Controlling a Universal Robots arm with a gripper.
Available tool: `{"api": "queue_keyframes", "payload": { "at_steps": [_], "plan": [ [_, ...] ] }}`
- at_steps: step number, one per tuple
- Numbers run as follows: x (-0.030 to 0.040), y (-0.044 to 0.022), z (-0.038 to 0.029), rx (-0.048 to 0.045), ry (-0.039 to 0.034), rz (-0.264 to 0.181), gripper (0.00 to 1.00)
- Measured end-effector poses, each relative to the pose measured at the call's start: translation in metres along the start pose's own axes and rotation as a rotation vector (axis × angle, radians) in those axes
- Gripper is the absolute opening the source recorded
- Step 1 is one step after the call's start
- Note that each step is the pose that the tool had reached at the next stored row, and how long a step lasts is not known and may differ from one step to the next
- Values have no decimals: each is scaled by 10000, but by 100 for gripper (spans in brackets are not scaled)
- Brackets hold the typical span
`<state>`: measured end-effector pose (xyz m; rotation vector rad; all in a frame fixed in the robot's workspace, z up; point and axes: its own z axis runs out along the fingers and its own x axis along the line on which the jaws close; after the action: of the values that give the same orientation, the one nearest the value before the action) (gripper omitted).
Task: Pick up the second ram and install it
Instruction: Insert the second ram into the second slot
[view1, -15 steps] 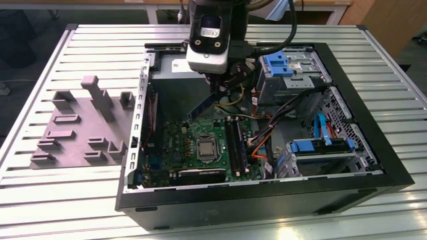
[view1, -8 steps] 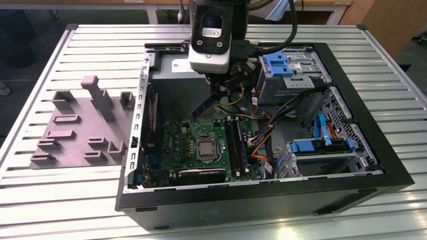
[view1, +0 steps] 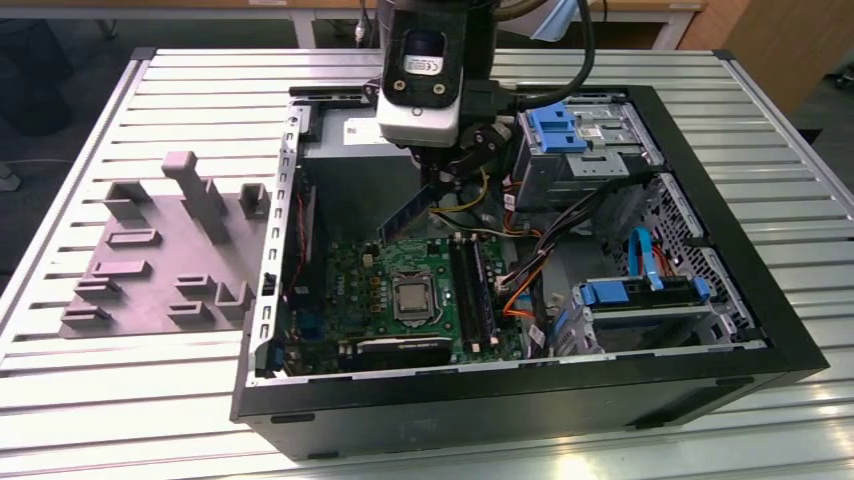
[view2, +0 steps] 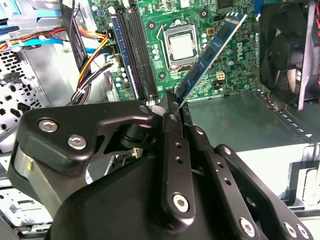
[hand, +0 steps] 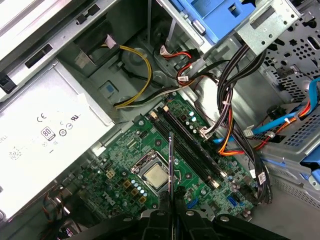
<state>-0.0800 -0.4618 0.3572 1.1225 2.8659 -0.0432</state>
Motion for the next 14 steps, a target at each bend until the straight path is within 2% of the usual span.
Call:
{"api": "queue_keyframes", "payload": {
  "at_steps": [8,9,14],
  "plan": [
    [0,0,0,-11,-1,-164,14],
    [0,0,0,-33,-2,-488,14],
    [0,0,0,-72,-3,-1038,14]
  ]
}}
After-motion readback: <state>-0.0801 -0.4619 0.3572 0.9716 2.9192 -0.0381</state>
